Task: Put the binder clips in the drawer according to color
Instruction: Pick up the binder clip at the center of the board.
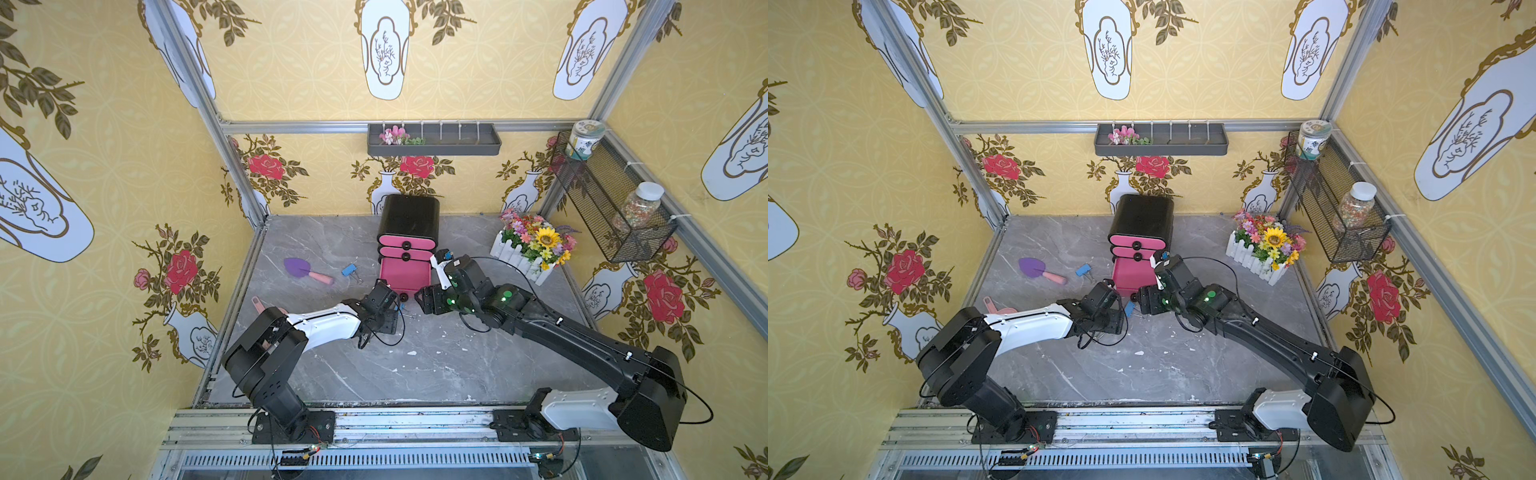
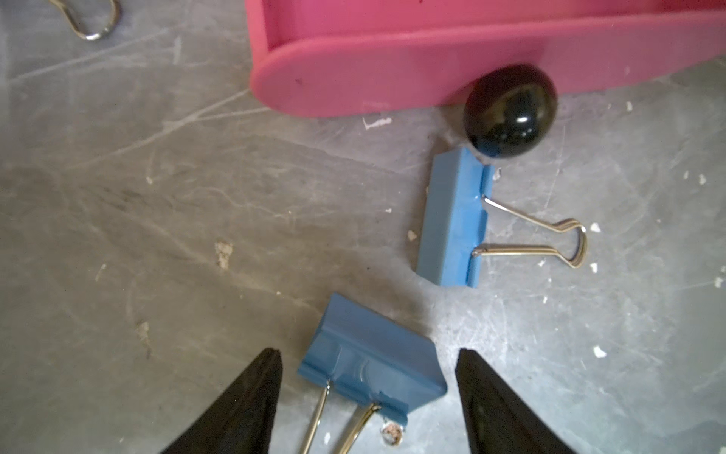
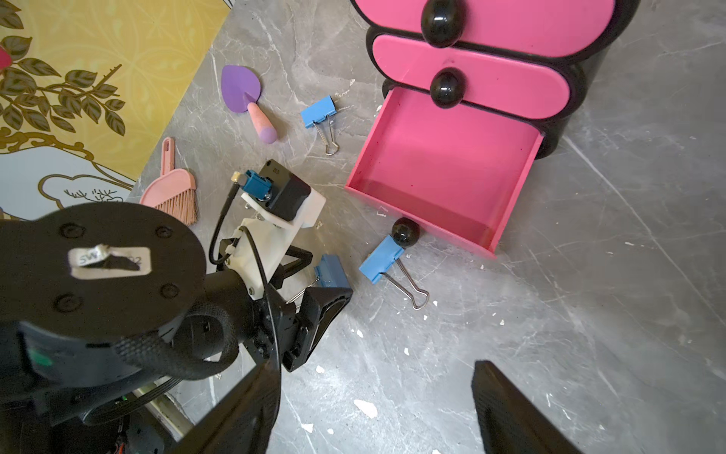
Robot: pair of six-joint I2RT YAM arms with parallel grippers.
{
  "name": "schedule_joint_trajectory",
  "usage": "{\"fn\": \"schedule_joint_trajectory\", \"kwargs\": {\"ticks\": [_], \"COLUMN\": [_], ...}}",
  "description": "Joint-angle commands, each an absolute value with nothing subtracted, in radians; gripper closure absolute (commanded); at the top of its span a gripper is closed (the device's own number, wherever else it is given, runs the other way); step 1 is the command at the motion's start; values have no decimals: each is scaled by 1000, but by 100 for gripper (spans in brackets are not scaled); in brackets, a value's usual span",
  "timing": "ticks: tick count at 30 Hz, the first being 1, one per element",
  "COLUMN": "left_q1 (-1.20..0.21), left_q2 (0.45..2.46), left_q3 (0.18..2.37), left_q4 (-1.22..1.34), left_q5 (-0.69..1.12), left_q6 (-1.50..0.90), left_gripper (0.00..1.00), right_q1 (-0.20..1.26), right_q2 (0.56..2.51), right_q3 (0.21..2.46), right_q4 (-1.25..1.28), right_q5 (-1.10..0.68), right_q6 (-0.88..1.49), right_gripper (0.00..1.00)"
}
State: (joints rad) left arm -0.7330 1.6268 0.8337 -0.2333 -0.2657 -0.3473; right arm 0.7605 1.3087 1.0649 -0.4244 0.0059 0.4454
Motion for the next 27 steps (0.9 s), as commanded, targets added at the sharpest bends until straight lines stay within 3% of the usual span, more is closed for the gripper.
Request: {"fn": "schedule_joint_trajectory", "kwargs": {"ticks": [1,27], "left_q1": [-714,-667], "left_q2": [1631,1708], "left_q3": [836,908], "left_q4": [-237,-261], "left_q5": [-266,-121], "left_q6": [-332,-257], "left_gripper": [23,21], "right_q1": [762,784], "right_q2": [1319,1230], "right_q3": [1081,1050], "right_q4": [-415,-439], "right_q5": [-1,46], "right_q6": [470,471], "right_gripper": [18,18]}}
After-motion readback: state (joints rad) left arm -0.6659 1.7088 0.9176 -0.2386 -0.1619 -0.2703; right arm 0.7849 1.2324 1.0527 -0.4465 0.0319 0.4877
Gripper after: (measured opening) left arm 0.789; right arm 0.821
